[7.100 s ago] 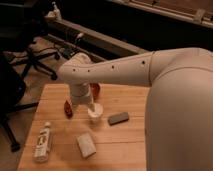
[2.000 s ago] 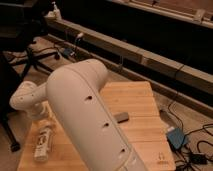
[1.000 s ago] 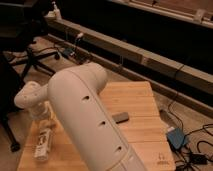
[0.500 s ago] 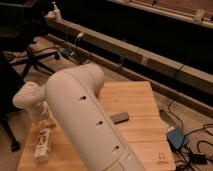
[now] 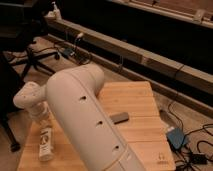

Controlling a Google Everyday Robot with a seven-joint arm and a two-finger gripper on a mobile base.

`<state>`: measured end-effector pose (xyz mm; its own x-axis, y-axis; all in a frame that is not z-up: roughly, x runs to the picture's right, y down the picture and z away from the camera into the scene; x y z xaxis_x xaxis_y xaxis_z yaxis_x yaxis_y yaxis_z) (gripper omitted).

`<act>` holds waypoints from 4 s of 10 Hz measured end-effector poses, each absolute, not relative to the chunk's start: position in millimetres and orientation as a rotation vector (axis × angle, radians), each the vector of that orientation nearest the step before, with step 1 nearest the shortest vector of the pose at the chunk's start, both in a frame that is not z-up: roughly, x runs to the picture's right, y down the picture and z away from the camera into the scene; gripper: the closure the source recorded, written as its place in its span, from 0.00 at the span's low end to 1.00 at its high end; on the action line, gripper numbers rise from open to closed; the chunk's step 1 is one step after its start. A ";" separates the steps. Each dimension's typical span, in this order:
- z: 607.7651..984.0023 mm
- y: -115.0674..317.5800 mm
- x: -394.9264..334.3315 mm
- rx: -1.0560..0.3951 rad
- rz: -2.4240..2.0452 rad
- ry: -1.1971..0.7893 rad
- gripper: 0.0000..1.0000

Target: Stand the bottle upright

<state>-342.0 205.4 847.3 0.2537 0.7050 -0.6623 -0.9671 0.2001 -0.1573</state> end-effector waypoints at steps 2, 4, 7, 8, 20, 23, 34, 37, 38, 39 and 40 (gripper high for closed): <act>847.5 202.8 -340.6 -0.617 1.241 0.505 0.61; 845.6 197.5 -339.4 -0.606 1.243 0.496 0.61; 840.5 187.5 -339.8 -0.592 1.257 0.471 0.61; 837.7 184.2 -339.5 -0.588 1.262 0.461 0.61; 805.6 152.7 -334.6 -0.554 1.286 0.364 0.61; 799.7 146.6 -333.8 -0.548 1.292 0.340 0.61; 784.2 112.4 -332.7 -0.480 1.327 0.240 0.61; 782.7 110.0 -330.6 -0.464 1.334 0.225 0.61; 782.1 109.5 -330.4 -0.459 1.337 0.220 0.61; 781.1 108.1 -330.2 -0.452 1.340 0.212 0.61; 780.7 106.8 -329.7 -0.443 1.342 0.204 0.61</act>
<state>-329.7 106.8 780.7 0.2245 0.8921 -0.3920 -0.9684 0.1594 -0.1919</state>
